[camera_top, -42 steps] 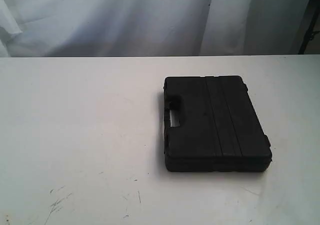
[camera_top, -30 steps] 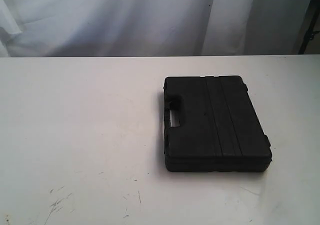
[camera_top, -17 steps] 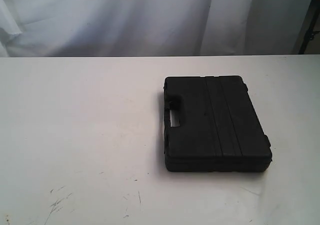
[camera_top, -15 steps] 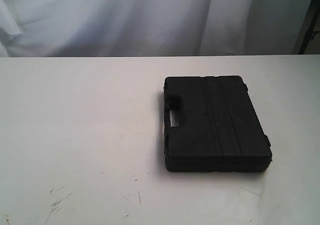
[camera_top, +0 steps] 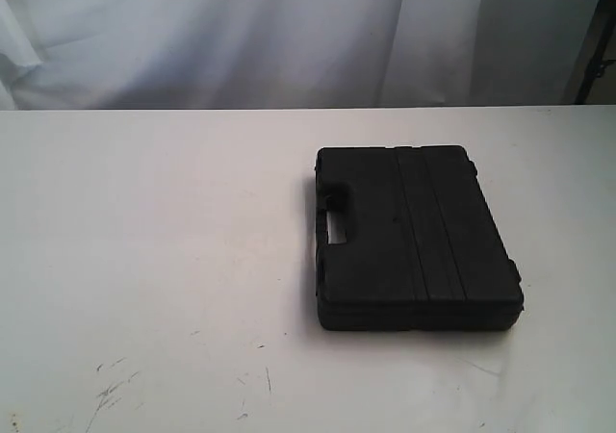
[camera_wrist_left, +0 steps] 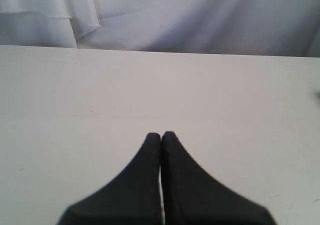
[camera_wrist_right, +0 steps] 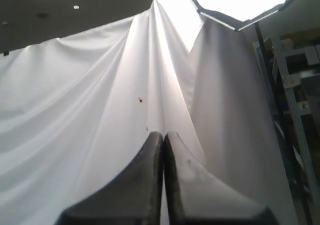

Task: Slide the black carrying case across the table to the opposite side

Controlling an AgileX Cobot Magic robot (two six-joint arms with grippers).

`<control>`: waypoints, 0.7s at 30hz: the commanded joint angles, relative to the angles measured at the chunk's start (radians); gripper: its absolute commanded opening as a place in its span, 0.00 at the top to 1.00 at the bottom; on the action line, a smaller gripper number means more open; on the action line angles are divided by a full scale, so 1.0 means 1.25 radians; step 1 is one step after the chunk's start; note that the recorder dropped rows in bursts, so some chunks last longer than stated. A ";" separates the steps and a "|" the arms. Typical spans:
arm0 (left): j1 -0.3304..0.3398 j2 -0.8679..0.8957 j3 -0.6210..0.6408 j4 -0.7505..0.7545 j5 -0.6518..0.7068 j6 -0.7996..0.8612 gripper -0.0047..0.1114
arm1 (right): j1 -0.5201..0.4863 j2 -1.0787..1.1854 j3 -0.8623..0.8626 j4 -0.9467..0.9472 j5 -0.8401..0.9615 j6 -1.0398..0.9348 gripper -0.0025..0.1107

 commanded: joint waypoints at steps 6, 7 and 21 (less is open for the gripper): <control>0.002 -0.004 0.003 0.001 -0.011 0.001 0.96 | 0.015 0.314 -0.151 0.020 0.338 -0.012 0.98; 0.002 -0.004 0.003 0.001 -0.011 0.001 0.96 | 0.017 0.341 -0.157 0.033 0.381 -0.020 0.98; 0.002 -0.004 0.003 0.001 -0.011 0.001 0.96 | 0.025 0.555 -0.157 0.117 0.679 -0.041 0.98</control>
